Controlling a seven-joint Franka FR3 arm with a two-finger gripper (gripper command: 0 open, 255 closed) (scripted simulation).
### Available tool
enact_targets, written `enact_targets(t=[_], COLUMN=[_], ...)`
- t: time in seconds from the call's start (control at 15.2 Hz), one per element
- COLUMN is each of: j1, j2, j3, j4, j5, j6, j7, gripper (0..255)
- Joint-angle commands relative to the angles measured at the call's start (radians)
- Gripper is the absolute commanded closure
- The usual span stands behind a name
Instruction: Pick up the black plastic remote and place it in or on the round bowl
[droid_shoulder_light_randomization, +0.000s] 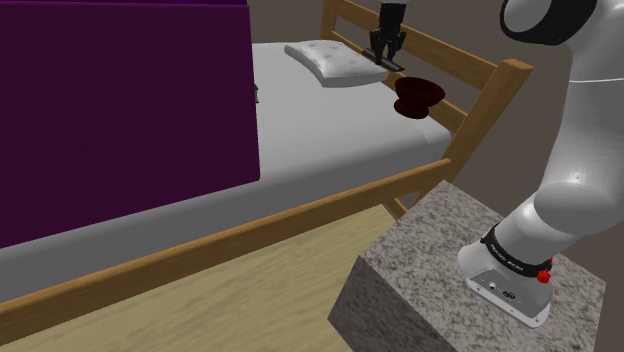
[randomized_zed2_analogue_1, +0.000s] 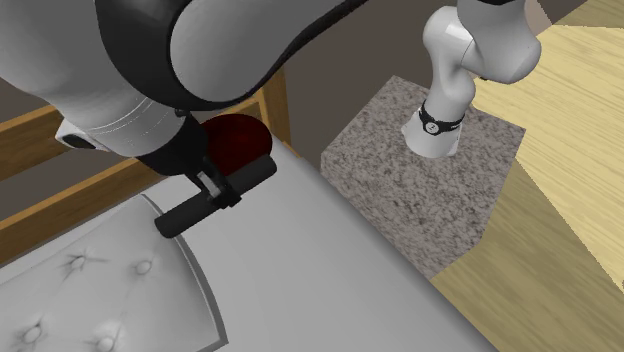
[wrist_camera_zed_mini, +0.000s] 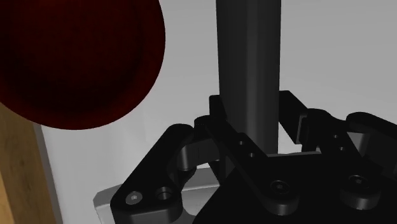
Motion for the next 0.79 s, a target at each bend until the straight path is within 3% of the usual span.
enact_targets(t=[0.0, 0.73], j1=[-0.01, -0.121], j2=[-0.022, -0.197], j3=[-0.007, -0.086], j4=[-0.026, -0.322], j5=[-0.005, -0.059], j6=[0.003, 0.124], j7=[-0.018, -0.222], gripper=[255, 255])
